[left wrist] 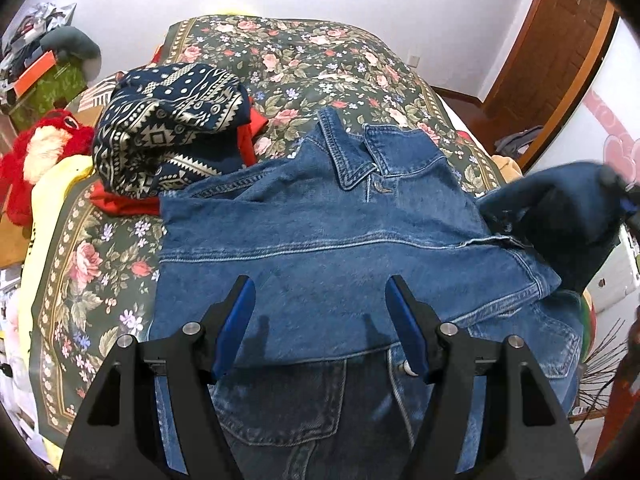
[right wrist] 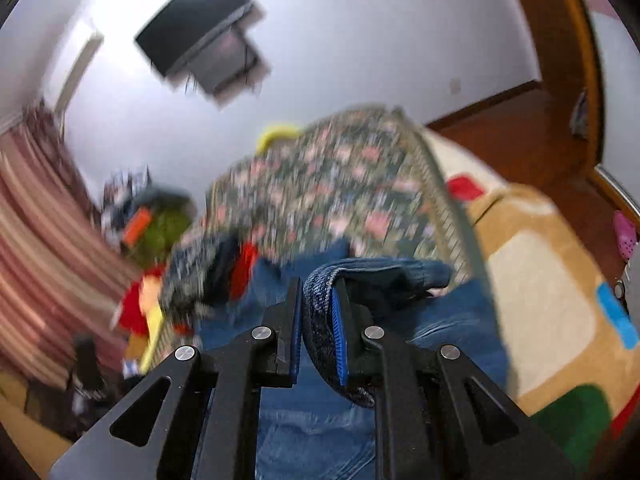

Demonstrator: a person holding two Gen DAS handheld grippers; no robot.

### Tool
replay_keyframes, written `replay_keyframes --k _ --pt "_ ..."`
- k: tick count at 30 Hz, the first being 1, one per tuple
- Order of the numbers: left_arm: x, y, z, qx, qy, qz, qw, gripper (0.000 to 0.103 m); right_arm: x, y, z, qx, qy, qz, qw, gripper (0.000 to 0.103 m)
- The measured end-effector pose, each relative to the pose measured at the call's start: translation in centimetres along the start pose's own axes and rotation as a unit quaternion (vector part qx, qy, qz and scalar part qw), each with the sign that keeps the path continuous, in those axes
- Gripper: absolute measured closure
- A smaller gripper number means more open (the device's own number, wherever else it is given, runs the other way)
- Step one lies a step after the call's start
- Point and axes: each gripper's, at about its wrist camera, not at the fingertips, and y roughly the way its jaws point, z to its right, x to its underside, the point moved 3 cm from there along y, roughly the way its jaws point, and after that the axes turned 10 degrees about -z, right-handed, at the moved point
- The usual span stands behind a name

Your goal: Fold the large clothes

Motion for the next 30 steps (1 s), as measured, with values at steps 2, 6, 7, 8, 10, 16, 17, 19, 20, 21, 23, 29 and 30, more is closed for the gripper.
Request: replay_keyframes --k 2,6,7,8,10,16,17,19,20,21,23,29,30 --pt "0.4 0.1 -0.3 0.001 -0.004 -0.002 1.0 0.036 1.1 2.4 -0.6 -0.003 -0.01 -0.034 0.999 0.091" --pt "1.0 0.6 -0.6 0.003 -0.009 -0.011 0.9999 0.036 3.4 4.4 -1.8 0.0 -0.038 -0.086 0.996 0.087" --pt "1.1 0.8 -0.6 0.003 -0.009 -0.014 0.9999 0.036 3.9 4.9 -1.9 0.001 -0.042 -0.101 0.994 0.087" --pt "1.3 0.9 -0.5 0.004 -0.009 -0.017 0.9998 0.036 4.2 5.3 -1.9 0.001 -0.045 -0.113 0.993 0.087" --pt "1.3 1.2 -0.3 0.006 -0.008 -0.021 0.9997 0.036 4.5 5.8 -2.2 0.006 -0.051 -0.137 0.989 0.084" --pt "1.0 1.2 0.7 0.01 0.001 -0.022 0.9997 0.036 4.0 3.6 -1.4 -0.016 -0.025 -0.132 0.991 0.051" --pt "0.7 1.2 1.1 0.012 0.005 -0.022 0.9997 0.036 3.6 2.9 -1.1 -0.01 -0.027 -0.12 0.992 0.051" --pt "0.0 1.0 2.1 0.017 0.013 -0.019 0.9996 0.036 3.2 1.7 -0.6 0.005 -0.028 -0.098 0.995 0.044" --pt "-0.4 0.9 2.7 0.02 0.018 -0.018 0.9995 0.036 2.9 1.0 -0.2 0.014 -0.027 -0.085 0.996 0.042" --pt "-1.1 0.7 3.5 0.025 0.026 -0.016 0.9992 0.036 2.6 0.6 0.2 0.022 -0.025 -0.075 0.997 0.04" --pt "-2.3 0.5 5.5 0.036 0.044 -0.015 0.9983 0.036 2.2 -0.3 1.6 0.046 -0.021 -0.054 0.997 0.04" --pt "-5.4 0.8 13.0 0.074 0.123 -0.025 0.9893 0.034 2.0 -1.7 6.3 0.088 0.02 -0.031 0.995 0.04" --pt "-5.8 1.2 14.4 0.077 0.137 -0.032 0.9871 0.034 2.1 -1.8 7.2 0.09 0.03 -0.032 0.995 0.04"
